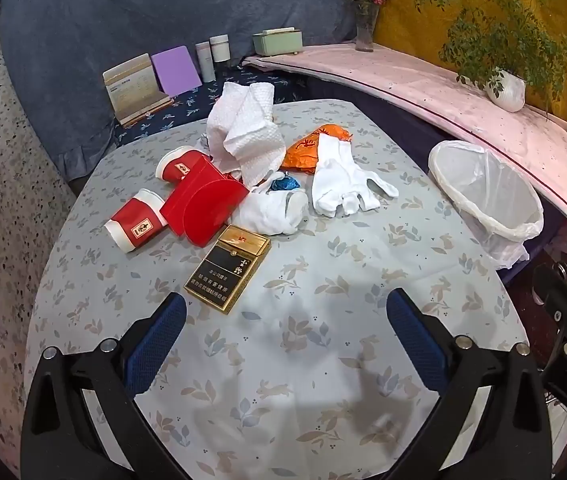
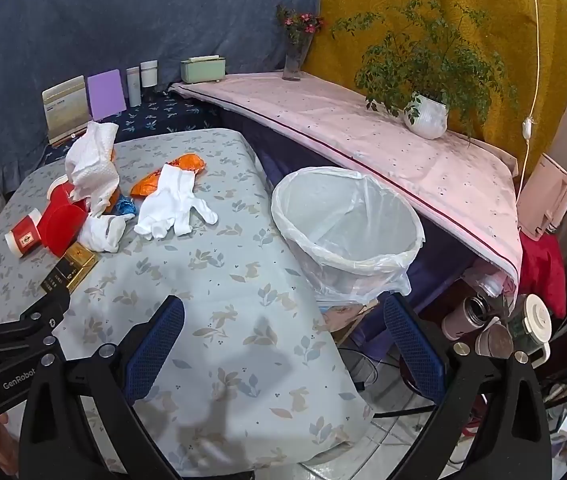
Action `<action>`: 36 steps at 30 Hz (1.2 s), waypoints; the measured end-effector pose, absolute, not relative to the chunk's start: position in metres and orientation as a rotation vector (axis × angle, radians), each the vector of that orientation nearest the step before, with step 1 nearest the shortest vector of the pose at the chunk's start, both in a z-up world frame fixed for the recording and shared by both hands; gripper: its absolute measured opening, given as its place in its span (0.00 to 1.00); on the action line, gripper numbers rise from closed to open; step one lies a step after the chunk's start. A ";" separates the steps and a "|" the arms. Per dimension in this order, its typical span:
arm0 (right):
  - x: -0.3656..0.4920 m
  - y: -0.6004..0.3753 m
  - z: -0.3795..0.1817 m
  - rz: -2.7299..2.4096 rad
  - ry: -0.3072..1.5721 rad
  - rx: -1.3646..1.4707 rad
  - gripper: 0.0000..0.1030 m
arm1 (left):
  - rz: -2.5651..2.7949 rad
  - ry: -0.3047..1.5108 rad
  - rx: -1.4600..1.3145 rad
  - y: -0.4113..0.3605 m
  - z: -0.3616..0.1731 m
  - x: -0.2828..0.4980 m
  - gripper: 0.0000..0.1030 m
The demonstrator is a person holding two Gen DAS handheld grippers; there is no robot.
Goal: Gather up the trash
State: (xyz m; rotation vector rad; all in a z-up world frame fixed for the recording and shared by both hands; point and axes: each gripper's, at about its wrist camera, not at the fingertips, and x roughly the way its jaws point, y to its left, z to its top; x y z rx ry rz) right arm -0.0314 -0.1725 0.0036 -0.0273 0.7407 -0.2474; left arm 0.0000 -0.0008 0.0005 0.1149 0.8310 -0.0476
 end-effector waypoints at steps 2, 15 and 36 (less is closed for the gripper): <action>-0.032 -0.173 0.004 -0.248 0.738 -0.023 0.93 | -0.058 0.821 0.090 0.002 0.001 -0.002 0.93; -0.039 -0.174 0.011 -0.255 0.721 -0.020 0.93 | -0.070 0.837 0.101 -0.005 0.011 -0.007 0.93; -0.040 -0.182 0.009 -0.266 0.720 0.004 0.93 | -0.084 0.836 0.113 -0.016 0.002 -0.009 0.93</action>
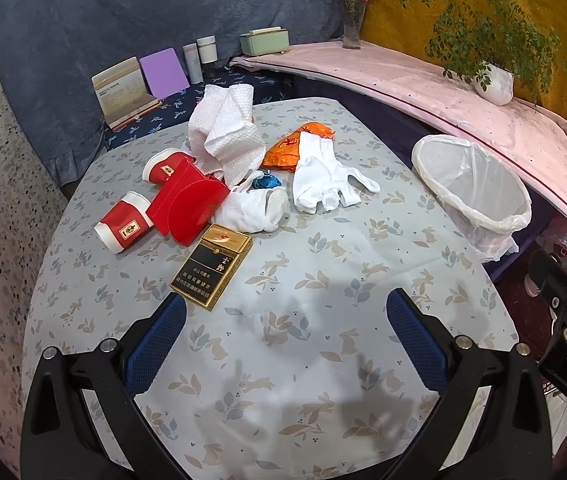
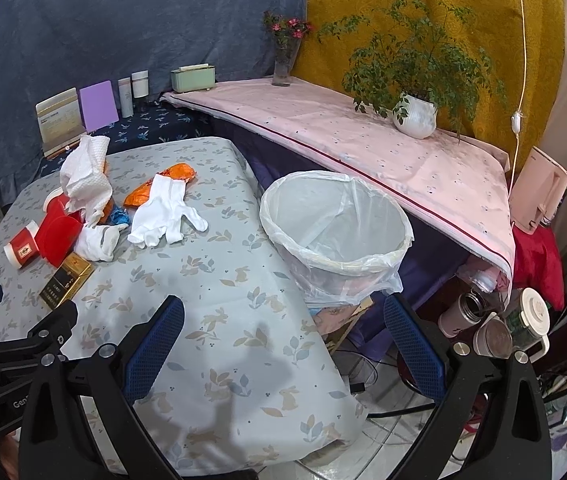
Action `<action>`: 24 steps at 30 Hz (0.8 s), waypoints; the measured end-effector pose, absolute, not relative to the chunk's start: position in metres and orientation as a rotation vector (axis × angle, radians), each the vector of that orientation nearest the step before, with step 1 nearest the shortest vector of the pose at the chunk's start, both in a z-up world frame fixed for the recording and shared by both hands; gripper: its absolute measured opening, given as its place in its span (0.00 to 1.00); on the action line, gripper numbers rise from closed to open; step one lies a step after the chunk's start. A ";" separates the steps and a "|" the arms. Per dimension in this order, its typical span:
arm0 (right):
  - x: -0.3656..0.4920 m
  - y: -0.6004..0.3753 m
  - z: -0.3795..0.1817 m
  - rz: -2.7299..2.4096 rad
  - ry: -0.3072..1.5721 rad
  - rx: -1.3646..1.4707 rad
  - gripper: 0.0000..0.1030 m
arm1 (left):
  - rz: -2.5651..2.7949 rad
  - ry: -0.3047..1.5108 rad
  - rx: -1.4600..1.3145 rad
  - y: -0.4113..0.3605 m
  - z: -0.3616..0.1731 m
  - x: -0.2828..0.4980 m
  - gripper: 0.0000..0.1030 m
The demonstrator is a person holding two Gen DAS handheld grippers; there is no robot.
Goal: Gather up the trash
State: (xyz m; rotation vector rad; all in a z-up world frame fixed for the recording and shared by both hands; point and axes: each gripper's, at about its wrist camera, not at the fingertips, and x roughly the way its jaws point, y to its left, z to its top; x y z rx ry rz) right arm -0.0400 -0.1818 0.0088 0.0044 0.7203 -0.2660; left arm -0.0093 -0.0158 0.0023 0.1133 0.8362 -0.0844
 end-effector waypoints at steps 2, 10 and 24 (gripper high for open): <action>-0.040 -0.181 0.009 -0.266 0.719 0.002 0.93 | -0.083 0.835 0.113 -0.016 0.002 -0.009 0.93; -0.039 -0.184 0.008 -0.286 0.716 -0.014 0.93 | -0.080 0.834 0.123 -0.019 0.003 -0.007 0.93; -0.039 -0.184 0.008 -0.287 0.713 -0.010 0.93 | -0.082 0.834 0.120 -0.018 0.004 -0.006 0.93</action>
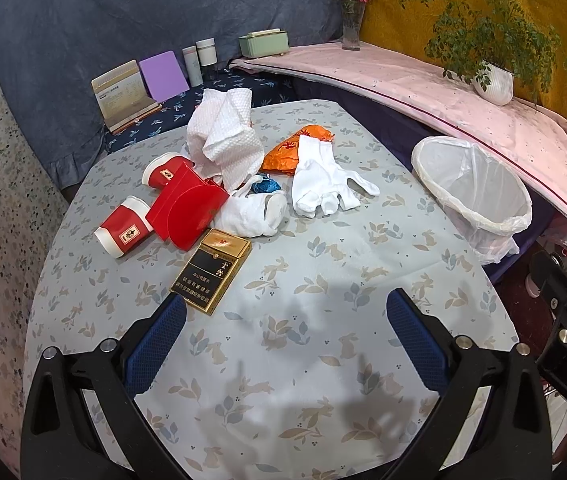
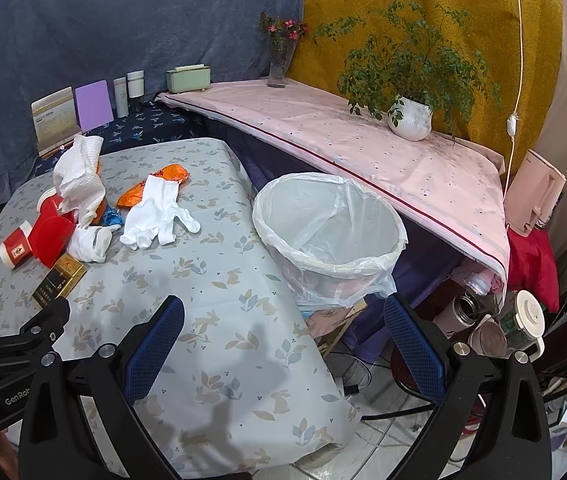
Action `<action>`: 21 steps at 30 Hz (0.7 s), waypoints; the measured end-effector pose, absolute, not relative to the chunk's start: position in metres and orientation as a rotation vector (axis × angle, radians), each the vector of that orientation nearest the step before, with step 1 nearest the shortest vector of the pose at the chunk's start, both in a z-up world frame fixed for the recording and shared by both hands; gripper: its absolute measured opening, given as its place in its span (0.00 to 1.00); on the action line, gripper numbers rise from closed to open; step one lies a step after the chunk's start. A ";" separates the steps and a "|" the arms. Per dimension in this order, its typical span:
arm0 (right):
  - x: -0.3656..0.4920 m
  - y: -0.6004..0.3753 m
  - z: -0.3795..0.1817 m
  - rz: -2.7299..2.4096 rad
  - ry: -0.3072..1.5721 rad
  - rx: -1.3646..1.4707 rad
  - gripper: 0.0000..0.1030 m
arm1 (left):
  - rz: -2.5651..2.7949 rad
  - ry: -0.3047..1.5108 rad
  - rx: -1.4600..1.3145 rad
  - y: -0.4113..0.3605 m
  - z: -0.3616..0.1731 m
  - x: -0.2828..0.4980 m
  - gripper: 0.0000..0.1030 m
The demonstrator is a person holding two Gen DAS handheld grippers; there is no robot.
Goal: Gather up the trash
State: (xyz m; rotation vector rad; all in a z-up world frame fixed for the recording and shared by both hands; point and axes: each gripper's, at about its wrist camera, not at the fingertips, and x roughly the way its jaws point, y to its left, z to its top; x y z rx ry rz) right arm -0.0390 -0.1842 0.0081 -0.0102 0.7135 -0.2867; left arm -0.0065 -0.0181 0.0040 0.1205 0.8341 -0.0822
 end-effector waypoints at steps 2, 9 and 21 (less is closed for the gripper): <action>-0.039 -0.184 0.008 -0.286 0.714 -0.009 0.93 | -0.082 0.833 0.120 -0.018 0.004 -0.007 0.93; -0.039 -0.184 0.008 -0.289 0.713 -0.010 0.93 | -0.085 0.832 0.120 -0.019 0.005 -0.006 0.93; -0.038 -0.184 0.010 -0.292 0.708 -0.013 0.93 | -0.092 0.828 0.118 -0.022 0.007 -0.005 0.93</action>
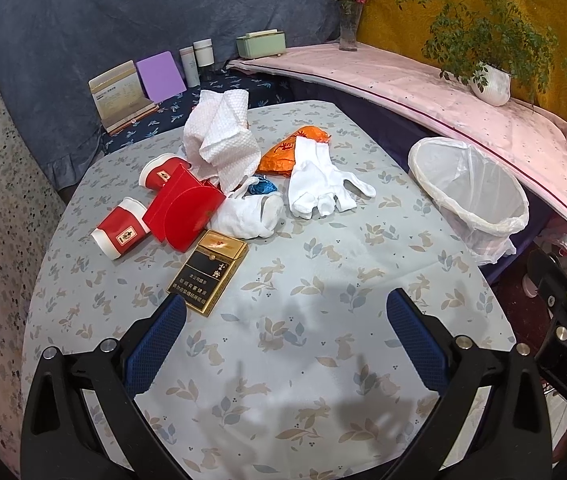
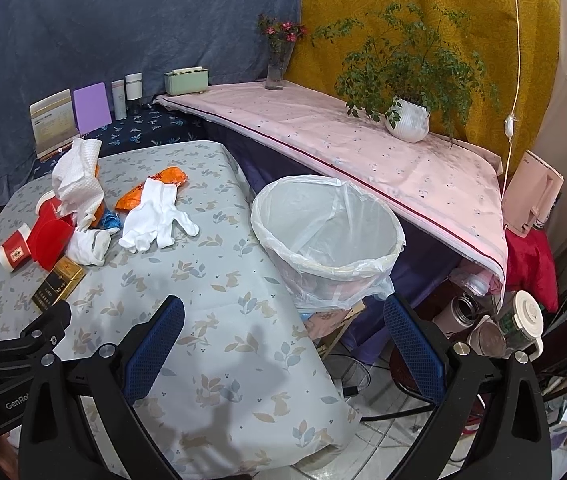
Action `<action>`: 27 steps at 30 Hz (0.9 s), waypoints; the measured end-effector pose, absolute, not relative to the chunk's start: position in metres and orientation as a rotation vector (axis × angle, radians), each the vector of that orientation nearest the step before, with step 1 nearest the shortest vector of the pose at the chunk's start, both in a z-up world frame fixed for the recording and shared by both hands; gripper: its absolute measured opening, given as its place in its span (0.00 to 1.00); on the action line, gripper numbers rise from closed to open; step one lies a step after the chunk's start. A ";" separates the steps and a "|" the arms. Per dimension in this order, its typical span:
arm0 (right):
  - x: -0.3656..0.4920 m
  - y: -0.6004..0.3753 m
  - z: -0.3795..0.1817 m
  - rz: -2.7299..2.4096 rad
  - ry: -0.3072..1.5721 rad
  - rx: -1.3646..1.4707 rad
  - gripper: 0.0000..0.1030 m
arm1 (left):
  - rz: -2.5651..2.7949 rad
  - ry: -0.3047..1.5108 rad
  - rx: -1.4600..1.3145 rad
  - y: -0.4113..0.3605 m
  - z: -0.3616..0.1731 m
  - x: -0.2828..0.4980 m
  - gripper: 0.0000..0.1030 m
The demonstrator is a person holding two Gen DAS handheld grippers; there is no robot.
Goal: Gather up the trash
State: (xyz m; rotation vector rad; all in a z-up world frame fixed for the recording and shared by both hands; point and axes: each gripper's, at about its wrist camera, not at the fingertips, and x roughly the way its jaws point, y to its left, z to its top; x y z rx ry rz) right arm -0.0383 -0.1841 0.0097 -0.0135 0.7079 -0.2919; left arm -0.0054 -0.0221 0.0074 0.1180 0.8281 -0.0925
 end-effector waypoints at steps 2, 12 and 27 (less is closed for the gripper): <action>-0.039 -0.184 0.010 -0.292 0.708 -0.012 0.93 | -0.095 0.828 0.114 -0.021 0.007 -0.006 0.93; -0.038 -0.185 0.010 -0.297 0.706 -0.016 0.93 | -0.099 0.826 0.112 -0.020 0.007 -0.006 0.93; -0.038 -0.187 0.012 -0.304 0.702 -0.010 0.93 | -0.114 0.811 0.102 -0.021 0.010 -0.005 0.93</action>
